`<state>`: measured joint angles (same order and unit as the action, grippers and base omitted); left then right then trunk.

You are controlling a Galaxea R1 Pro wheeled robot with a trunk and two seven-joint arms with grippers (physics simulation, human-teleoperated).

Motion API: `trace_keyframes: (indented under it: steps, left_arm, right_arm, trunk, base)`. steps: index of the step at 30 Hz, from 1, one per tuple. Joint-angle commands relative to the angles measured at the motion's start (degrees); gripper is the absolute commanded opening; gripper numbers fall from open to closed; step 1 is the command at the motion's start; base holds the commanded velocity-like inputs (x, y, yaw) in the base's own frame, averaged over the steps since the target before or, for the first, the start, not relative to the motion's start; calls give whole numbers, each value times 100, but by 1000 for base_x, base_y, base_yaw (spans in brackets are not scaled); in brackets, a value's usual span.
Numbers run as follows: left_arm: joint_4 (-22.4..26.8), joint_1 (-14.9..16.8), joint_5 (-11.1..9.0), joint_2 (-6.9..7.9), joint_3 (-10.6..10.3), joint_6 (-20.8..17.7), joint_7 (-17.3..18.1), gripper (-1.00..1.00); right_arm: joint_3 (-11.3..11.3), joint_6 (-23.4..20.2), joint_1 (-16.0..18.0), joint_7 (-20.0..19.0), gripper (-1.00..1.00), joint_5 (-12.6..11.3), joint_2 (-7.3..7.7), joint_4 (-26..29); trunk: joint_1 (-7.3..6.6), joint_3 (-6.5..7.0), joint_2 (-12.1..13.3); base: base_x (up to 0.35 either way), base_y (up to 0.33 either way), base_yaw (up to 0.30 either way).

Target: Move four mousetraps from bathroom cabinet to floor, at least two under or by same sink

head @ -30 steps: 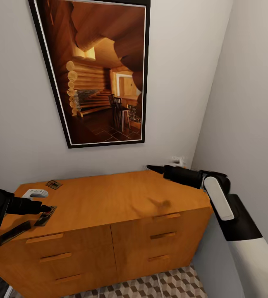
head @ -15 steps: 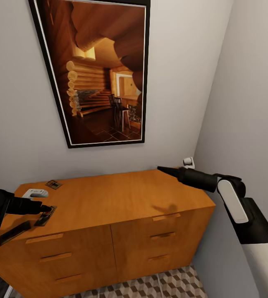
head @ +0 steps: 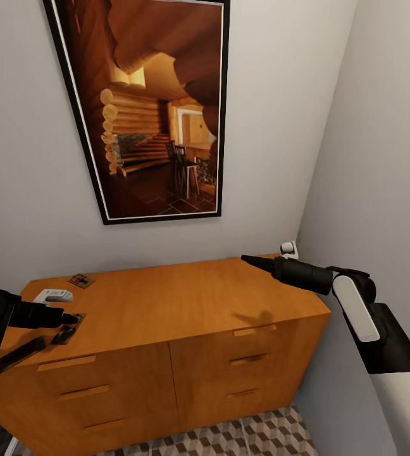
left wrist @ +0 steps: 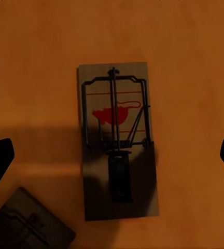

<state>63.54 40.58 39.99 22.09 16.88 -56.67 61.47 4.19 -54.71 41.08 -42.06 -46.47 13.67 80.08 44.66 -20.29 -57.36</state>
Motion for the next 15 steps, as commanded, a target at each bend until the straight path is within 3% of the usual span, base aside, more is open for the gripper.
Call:
trace_keyframes:
  steps: [1, 7, 15]
  left_arm:
    - [6, 7, 52, 0, 8, -32, 59, 100]
    - [8, 5, 53, 4, 10, -30, 58, 100]
    - [-18, 10, 53, 5, 16, -29, 58, 100]
  right_arm:
    - [3, -22, 6, -11, 100, -3, 3, 0]
    - [3, -22, 6, -12, 100, -3, 4, -3]
    - [3, -22, 5, -13, 100, -2, 4, -9]
  trunk:
    - [1, -7, -5]
    - [1, -7, -5]
    - [176, -151, -326]
  base:
    - [0, 0, 0]
    - [0, 0, 0]
    - [0, 0, 0]
